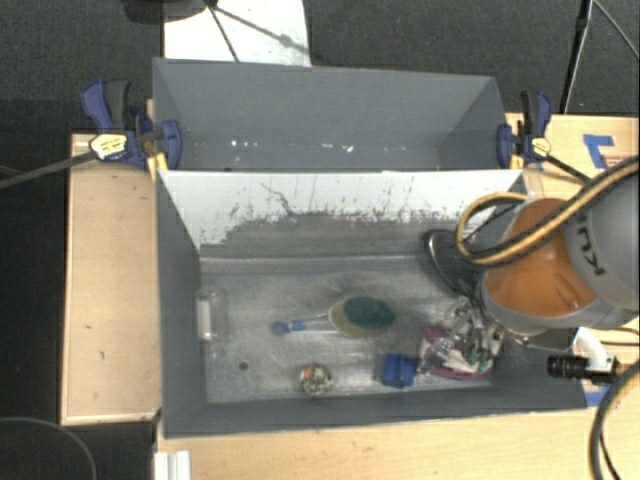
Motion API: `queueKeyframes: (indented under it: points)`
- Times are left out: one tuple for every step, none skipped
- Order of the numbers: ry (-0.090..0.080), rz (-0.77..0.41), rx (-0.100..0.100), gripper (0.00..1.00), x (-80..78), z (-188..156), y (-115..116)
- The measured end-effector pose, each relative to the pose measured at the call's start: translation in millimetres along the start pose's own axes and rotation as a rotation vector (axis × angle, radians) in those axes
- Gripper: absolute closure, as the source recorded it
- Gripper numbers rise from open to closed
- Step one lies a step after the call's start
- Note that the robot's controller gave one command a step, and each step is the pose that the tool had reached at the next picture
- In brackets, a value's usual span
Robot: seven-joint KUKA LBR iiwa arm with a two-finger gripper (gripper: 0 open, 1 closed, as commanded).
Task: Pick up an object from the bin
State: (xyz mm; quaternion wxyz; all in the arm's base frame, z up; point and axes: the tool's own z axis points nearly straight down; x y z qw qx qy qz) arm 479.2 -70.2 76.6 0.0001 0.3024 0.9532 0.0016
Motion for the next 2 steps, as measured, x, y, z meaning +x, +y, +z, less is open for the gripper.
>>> queueKeyframes:
  points:
    - [-0.008,-0.029,-0.001,1.00,1.5,-102.7,-0.2]
    - [-0.009,-0.019,-0.002,1.00,4.4,-190.1,8.8]
